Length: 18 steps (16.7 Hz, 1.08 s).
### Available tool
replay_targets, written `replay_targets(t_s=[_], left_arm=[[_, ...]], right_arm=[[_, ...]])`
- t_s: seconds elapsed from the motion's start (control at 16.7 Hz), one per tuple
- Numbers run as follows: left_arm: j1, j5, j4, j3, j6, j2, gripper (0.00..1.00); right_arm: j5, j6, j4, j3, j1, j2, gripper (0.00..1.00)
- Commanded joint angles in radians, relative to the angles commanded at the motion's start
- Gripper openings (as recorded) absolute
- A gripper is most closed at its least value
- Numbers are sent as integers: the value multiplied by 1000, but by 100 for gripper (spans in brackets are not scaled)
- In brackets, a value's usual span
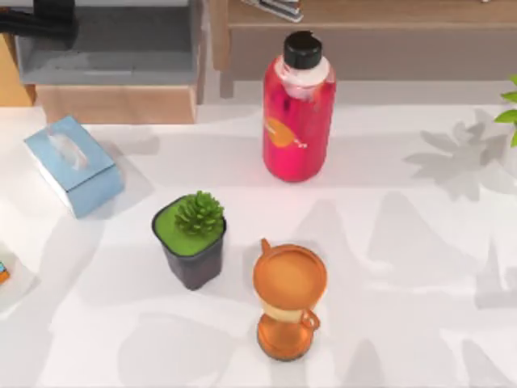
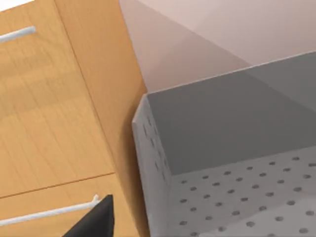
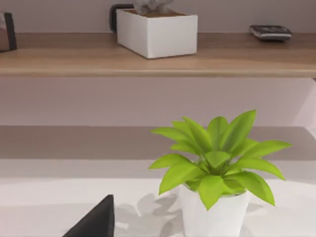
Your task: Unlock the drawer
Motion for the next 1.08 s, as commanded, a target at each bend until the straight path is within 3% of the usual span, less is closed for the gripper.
replay_targets(t_s=[0.66, 1.08], left_arm=[[434, 433, 442, 224, 785, 653, 100], [607, 675, 642, 323, 1179, 1005, 100]], right_arm=[[0, 0, 0, 0, 0, 0, 100], [0, 0, 0, 0, 0, 0, 100]])
